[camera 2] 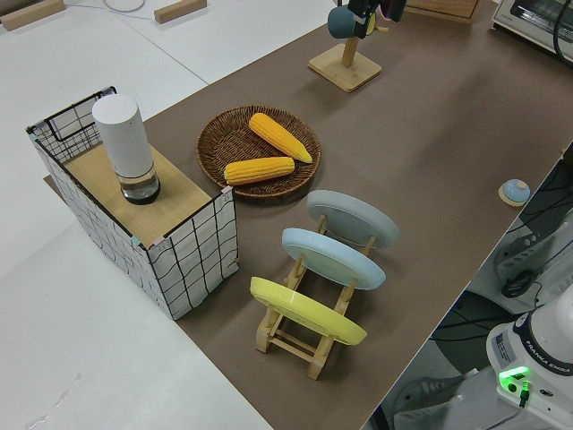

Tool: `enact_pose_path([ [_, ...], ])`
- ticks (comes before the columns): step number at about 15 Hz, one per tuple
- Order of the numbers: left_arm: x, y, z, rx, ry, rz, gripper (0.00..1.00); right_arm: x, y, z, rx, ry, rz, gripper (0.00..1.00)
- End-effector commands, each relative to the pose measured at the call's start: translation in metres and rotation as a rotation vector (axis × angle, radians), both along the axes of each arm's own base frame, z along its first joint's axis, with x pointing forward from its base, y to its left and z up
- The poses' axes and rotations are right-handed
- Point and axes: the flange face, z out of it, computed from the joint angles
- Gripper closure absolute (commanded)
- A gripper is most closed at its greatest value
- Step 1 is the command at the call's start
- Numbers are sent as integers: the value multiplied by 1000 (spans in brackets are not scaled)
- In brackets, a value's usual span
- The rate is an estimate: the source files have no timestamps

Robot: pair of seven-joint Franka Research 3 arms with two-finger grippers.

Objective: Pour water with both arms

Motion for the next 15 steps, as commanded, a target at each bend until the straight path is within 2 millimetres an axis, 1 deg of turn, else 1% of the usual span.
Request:
enact_pose_path([
  [1,4,-5,-15,-5,22,-13,2,-5,-12,2,-2,0,-12,11],
  [6,4,-4,-15,-3,24,-11,2,-5,-14,2,-4,0,-16,11],
  [9,4,2,-14,-5,21,1,5,-6,-14,2,-7,2,-14,11],
  [11,4,12,-10,-7,13,18,5,-6,-11,2,-3,2,-10,11],
  [12,5,20,-6,-7,6,27,5,-6,-5,3,-2,0,1,11],
  [13,5,31,-5,-7,3,25,5,-6,0,3,-7,2,10,11],
  [14,5,43,-5,-5,1,18,5,-6,9,0,-1,8,26,11],
  [15,5,55,-5,-5,0,12,5,-6,25,-3,0,13,51,11],
])
